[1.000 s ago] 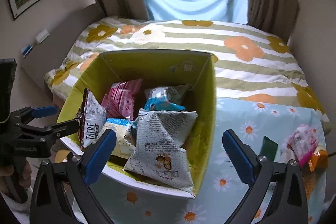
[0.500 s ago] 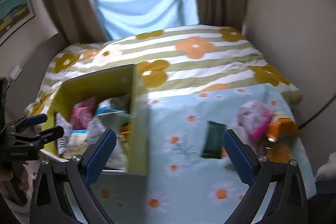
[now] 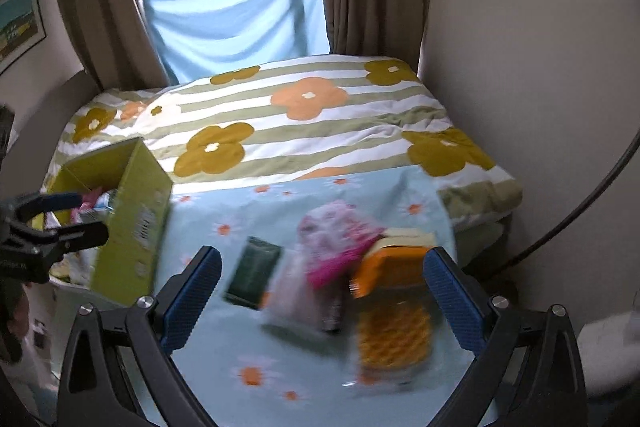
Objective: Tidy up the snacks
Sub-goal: 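Move both tools back over the remaining snack bags on the sheet, then grasp the pink-white bag with the left tool while the right tool grasps the cream-orange bag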
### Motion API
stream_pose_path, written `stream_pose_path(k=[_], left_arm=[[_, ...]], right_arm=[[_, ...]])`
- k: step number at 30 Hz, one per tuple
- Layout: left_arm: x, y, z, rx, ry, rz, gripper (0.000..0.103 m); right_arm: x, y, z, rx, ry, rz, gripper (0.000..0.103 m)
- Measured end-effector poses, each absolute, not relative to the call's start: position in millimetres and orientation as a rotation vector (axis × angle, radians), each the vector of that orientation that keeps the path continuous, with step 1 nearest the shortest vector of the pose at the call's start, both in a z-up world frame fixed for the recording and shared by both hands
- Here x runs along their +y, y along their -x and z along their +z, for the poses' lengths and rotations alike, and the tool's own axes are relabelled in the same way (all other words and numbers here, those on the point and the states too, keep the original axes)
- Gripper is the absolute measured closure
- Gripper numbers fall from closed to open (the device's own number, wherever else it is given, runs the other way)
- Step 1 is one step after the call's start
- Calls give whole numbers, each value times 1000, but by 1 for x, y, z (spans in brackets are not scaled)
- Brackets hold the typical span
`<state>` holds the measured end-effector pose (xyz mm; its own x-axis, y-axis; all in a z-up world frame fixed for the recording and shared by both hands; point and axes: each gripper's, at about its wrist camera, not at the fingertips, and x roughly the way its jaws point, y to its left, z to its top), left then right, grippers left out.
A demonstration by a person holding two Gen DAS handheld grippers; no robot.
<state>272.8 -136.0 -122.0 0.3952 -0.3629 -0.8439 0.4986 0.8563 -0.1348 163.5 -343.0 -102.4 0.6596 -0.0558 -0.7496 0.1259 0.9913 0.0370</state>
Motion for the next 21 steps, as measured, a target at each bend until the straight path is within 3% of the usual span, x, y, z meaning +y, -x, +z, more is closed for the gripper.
stream_pose_path(k=[10, 21], left_arm=[[-273, -301, -176, 1129, -266, -627, 1], [-339, -327, -231, 1254, -456, -770, 1]], right_arm=[[-416, -179, -150, 1002, -59, 1, 2], [-435, -201, -197, 1107, -108, 75, 2]])
